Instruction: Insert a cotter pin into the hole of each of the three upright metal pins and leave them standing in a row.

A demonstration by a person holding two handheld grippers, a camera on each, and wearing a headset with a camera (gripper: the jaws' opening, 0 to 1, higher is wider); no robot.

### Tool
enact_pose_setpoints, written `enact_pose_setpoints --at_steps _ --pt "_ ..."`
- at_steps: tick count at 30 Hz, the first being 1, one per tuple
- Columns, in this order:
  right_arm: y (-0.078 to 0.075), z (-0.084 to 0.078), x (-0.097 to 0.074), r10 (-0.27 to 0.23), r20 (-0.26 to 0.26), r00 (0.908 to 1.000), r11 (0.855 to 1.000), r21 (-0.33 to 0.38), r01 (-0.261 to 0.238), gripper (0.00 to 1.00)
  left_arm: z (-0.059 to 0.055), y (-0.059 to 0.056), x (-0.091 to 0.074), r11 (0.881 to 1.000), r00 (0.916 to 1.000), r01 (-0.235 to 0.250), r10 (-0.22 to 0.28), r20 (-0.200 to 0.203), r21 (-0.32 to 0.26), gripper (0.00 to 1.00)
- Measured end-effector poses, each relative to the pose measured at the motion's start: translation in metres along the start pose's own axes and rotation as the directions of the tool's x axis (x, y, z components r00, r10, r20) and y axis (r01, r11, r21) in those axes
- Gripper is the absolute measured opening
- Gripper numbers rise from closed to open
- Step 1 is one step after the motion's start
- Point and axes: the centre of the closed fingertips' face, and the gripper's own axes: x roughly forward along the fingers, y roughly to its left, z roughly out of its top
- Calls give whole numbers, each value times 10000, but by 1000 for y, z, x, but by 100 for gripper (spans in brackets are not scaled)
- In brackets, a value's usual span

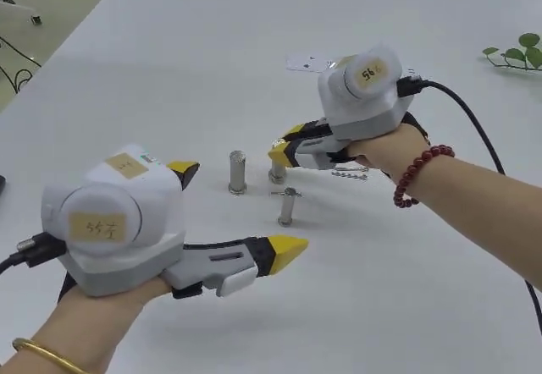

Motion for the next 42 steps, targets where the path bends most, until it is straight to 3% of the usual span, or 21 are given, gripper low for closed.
enact_pose_setpoints --at_steps 3,14,21,28,36,42 --pt "-5 -6 -7 -77 -9 10000 9995 292 78 13 0 -1 -2 10000 10000 -1 1 -5 -22 93" --pt "-3 -29 -42 -766 -190 9969 9940 775 778 13 1 -7 -10 10000 10000 -34 35 -79 47 90" --pt "5 -36 -64 -1544 -269 9876 9846 792 1560 13 1 -12 -12 10000 10000 0 1 -68 76 89" --pt "13 -41 -78 -2194 -402 9748 9633 1492 2230 13 3 -17 -15 9998 10000 5 -4 -67 223 86" --pt "20 -53 -88 -2835 -844 9553 9291 2224 2954 13 3 -20 -17 9996 10000 77 -76 -28 257 85" --pt "26 -62 -90 -2946 -1006 9503 9138 2613 3110 13 2 -22 -18 9996 9999 144 -143 -75 255 84"
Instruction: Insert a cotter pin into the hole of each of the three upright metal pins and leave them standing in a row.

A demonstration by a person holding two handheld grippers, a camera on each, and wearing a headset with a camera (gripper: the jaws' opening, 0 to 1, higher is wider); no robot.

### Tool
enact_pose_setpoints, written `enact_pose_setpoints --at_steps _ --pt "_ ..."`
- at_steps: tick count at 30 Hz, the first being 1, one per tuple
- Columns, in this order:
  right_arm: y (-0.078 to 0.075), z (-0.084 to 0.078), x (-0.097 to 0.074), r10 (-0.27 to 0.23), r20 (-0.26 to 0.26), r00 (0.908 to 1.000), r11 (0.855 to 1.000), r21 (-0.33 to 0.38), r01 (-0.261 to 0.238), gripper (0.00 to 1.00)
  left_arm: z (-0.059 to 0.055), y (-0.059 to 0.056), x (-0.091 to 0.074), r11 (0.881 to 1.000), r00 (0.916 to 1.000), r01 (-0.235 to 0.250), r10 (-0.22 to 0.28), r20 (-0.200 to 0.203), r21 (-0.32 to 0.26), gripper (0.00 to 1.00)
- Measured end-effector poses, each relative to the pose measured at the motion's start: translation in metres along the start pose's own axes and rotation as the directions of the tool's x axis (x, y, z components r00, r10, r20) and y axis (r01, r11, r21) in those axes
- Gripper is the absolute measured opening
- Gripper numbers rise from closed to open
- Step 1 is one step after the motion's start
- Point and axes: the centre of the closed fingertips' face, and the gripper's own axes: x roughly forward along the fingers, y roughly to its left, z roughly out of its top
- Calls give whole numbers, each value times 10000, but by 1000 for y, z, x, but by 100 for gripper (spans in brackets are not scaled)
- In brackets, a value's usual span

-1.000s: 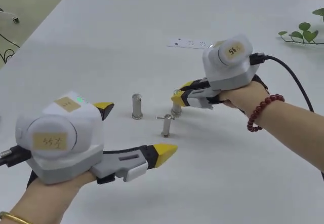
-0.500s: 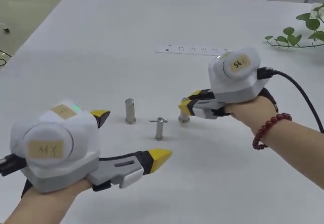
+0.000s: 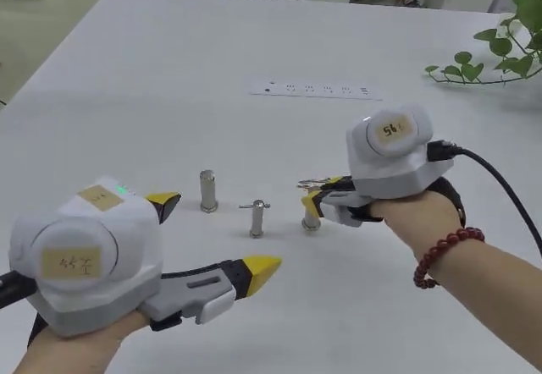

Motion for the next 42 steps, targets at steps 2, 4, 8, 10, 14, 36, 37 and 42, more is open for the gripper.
enact_pose_setpoints --at_steps 2,4,8,10,14,36,37,42 --pt "2 -1 -1 6 5 10000 9999 145 -6 13 0 0 0 10000 10000 6 -6 21 -16 84" --pt "4 -3 -2 2 44 10000 9999 155 -3 13 0 0 -1 10000 10000 24 -24 19 -23 84" --pt "8 -7 -2 22 66 10000 9997 244 -24 13 0 -1 -1 10000 10000 24 -24 -6 -4 84" --pt "10 -10 -2 132 35 9999 9998 144 -132 13 0 -2 -1 10000 10000 48 -48 -17 1 84" --pt "21 -14 -5 585 105 9982 9981 -200 -583 13 0 -4 -1 10000 10000 86 -86 -24 23 83" --pt "50 -25 -11 2444 -20 9697 9547 -1743 -2410 13 -1 -8 -3 9999 9999 106 -106 -25 46 82" --pt "51 -26 -11 2553 -6 9669 9510 -1805 -2512 13 -1 -8 -3 9999 9999 114 -114 -35 45 82" --pt "51 -25 -11 2872 21 9579 9411 -1868 -2818 13 -1 -9 -3 9998 9998 164 -163 -63 66 81"
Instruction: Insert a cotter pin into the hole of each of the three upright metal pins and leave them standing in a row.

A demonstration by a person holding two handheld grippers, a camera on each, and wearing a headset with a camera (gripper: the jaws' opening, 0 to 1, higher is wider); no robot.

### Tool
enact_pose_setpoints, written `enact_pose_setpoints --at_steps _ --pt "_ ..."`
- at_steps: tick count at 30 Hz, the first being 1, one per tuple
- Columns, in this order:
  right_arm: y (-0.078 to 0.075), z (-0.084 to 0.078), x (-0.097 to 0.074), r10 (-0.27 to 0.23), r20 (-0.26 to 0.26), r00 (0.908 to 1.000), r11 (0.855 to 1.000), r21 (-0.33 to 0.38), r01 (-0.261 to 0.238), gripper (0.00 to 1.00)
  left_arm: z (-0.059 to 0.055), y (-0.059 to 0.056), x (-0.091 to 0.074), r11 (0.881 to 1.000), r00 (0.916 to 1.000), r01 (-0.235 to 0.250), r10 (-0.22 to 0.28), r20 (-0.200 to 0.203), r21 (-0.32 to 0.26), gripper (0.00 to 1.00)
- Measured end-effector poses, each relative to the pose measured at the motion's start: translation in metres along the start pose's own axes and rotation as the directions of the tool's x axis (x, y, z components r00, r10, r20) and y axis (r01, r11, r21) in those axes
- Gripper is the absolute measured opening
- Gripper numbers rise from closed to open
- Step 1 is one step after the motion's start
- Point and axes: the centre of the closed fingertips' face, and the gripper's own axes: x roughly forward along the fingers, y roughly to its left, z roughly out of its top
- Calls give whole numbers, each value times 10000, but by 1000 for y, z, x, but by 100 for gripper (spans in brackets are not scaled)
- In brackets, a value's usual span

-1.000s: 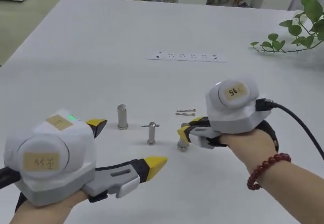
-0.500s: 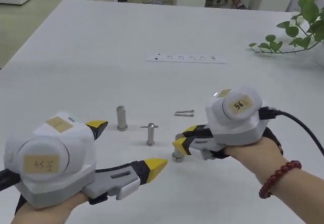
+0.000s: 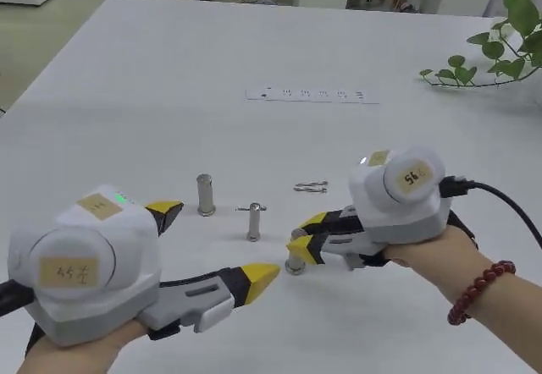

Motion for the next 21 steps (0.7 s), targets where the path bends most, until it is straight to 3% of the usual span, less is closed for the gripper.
enact_pose_setpoints --at_steps 11,21 --pt "3 -1 -1 612 44 9981 9973 -411 -610 14 -1 -1 1 10000 10000 66 -66 -19 19 79" --pt "1 -6 3 518 -29 9987 9980 -373 -519 16 -3 -2 2 10000 9999 90 -90 -88 32 79"
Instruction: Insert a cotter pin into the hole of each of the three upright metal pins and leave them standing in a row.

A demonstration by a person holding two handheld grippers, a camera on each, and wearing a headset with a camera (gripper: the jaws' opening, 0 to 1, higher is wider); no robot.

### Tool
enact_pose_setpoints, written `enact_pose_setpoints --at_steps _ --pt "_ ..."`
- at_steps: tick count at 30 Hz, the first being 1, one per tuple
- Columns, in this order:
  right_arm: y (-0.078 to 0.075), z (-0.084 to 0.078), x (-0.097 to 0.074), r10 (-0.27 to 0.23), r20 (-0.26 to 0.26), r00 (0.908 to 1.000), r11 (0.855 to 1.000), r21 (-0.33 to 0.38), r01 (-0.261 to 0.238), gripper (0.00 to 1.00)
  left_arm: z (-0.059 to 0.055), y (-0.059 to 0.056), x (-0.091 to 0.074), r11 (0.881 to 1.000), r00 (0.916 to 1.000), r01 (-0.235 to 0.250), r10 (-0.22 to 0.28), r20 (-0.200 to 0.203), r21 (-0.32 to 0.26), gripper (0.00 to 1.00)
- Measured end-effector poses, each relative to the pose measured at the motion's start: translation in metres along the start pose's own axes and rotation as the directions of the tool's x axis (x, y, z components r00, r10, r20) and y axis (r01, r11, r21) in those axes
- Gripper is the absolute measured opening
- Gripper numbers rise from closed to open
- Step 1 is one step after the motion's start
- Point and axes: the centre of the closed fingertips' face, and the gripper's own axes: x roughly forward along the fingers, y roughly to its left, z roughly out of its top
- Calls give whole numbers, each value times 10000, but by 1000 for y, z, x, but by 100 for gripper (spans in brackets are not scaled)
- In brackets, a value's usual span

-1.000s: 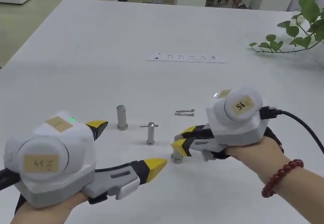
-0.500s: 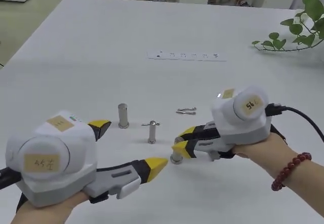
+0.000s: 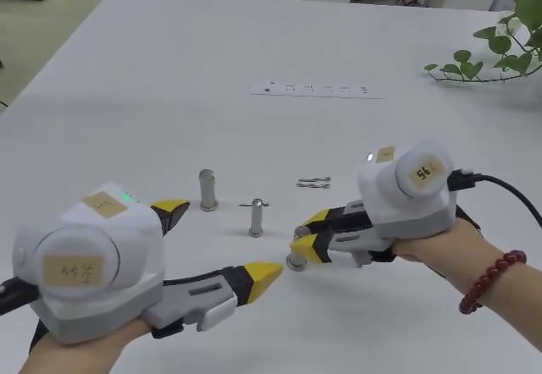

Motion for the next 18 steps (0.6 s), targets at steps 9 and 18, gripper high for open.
enact_pose_setpoints --at_steps 9,18 --pt "-3 8 -6 20 486 9988 9984 564 -47 20 0 1 0 10000 10000 -36 36 4 44 79" --pt "1 18 -21 361 687 9970 9960 795 -416 26 0 -3 1 9999 10000 40 -39 -58 155 80"
